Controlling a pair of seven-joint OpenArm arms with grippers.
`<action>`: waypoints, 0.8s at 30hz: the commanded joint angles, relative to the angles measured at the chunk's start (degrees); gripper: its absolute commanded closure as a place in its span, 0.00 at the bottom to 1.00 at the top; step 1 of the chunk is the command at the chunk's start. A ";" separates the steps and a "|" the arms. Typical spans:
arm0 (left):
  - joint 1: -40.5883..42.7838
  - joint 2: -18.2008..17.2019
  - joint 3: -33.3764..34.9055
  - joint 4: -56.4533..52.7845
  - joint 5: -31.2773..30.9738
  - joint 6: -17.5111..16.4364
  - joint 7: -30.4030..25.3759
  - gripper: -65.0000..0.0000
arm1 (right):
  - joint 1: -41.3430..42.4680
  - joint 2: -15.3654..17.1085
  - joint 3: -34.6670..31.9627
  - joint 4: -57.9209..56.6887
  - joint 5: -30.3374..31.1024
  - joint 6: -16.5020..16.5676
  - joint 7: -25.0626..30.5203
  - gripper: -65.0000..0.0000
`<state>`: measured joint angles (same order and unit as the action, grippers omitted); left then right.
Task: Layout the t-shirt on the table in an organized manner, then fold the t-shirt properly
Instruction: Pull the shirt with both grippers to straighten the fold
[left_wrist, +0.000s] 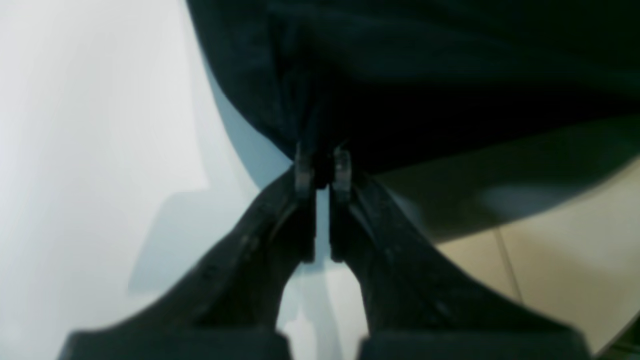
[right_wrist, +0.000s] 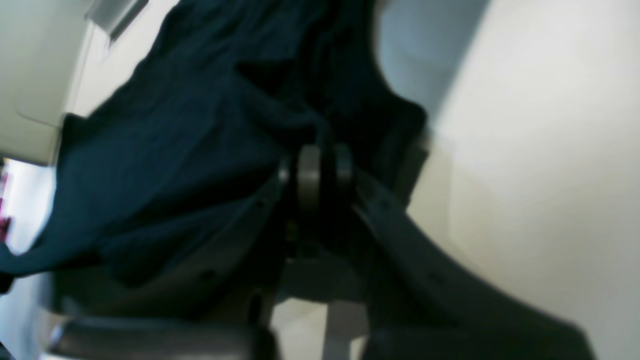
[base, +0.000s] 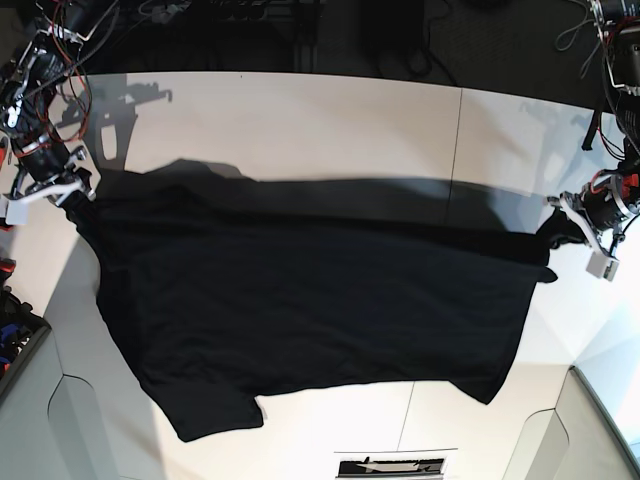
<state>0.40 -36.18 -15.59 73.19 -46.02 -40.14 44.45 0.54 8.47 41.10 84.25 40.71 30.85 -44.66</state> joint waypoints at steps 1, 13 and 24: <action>0.13 -1.66 -0.50 1.99 -0.48 0.14 -0.83 1.00 | -0.48 1.18 0.17 2.19 0.90 0.33 1.05 1.00; 16.68 -1.75 -3.56 12.63 -1.11 0.14 2.10 1.00 | -15.63 3.85 2.14 12.26 4.15 0.28 -0.85 1.00; 22.95 -1.42 -12.85 17.16 -3.21 0.14 1.95 1.00 | -20.44 3.87 6.86 14.97 4.76 0.31 -0.55 1.00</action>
<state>23.66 -36.05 -27.49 89.71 -49.87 -40.82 47.18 -20.10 11.25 47.13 98.26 45.43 31.75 -47.44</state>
